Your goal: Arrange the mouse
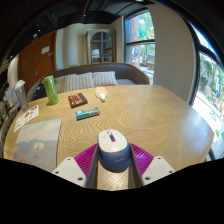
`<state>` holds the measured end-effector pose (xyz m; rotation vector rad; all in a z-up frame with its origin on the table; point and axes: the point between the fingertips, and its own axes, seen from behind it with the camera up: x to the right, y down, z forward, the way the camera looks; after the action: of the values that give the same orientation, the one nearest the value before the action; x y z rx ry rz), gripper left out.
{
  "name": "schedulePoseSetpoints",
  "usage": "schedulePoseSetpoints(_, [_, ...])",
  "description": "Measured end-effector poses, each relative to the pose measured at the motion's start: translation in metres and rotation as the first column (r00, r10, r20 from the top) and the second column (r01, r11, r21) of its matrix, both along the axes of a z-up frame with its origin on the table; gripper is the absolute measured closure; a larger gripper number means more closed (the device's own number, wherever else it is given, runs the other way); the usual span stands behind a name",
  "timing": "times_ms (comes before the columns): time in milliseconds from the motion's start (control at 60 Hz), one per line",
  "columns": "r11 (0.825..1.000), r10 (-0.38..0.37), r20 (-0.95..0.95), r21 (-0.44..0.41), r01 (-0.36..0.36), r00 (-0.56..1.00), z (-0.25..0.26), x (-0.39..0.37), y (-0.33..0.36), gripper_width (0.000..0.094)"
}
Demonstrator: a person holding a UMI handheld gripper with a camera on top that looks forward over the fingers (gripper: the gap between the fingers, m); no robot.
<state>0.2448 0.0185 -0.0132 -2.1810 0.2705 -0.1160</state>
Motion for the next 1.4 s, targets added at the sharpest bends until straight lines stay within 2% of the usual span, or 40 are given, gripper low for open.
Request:
schedulePoseSetpoints(117, [0.999, -0.036, 0.019, -0.023, 0.037, 0.999, 0.006, -0.005, -0.008, 0.0437])
schedulePoseSetpoints(183, [0.999, -0.044, 0.018, -0.020, 0.045, 0.999, 0.026, -0.021, -0.014, 0.0436])
schedulePoseSetpoints(317, [0.988, -0.054, 0.063, 0.146, 0.044, 0.997, 0.127, -0.074, -0.005, 0.0436])
schedulePoseSetpoints(400, [0.966, -0.026, 0.108, 0.260, -0.003, 0.994, 0.188, -0.128, 0.004, 0.0436])
schedulePoseSetpoints(467, [0.951, 0.019, 0.100, 0.307, -0.049, 0.995, 0.209, -0.176, 0.017, 0.0436])
schedulePoseSetpoints(517, [0.947, 0.062, 0.089, 0.309, -0.087, 0.994, 0.203, -0.214, 0.025, 0.0439])
schedulePoseSetpoints(583, [0.955, 0.119, 0.090, 0.262, -0.138, 0.989, 0.168, -0.260, 0.032, 0.0439])
schedulePoseSetpoints(683, [0.973, 0.192, 0.055, 0.119, -0.197, 0.980, 0.099, -0.295, 0.044, 0.0438])
schedulePoseSetpoints(717, [0.977, 0.193, 0.040, 0.087, -0.196, 0.980, 0.072, -0.299, 0.043, 0.0437])
schedulePoseSetpoints(817, [0.985, 0.172, 0.028, 0.006, -0.173, 0.985, 0.043, -0.294, 0.043, 0.0435])
schedulePoseSetpoints(983, [0.986, 0.151, 0.016, -0.073, -0.149, 0.988, 0.004, -0.282, 0.042, 0.0437])
schedulePoseSetpoints(1067, [0.985, 0.160, 0.007, -0.062, -0.159, 0.987, 0.003, -0.283, 0.043, 0.0411])
schedulePoseSetpoints(1183, [0.983, 0.173, -0.001, -0.064, -0.172, 0.985, 0.004, -0.282, 0.041, 0.0317])
schedulePoseSetpoints(1267, [0.978, 0.204, -0.002, -0.054, -0.203, 0.979, 0.009, -0.282, 0.032, 0.0093])
schedulePoseSetpoints(1283, [0.977, 0.207, -0.002, -0.046, -0.207, 0.978, 0.012, -0.281, 0.029, 0.0072])
schedulePoseSetpoints(1317, [0.976, 0.216, -0.007, -0.033, -0.216, 0.976, 0.018, -0.281, 0.022, 0.0098])
schedulePoseSetpoints(1400, [0.969, 0.245, -0.020, -0.011, -0.245, 0.969, 0.032, -0.277, -0.001, 0.0091])
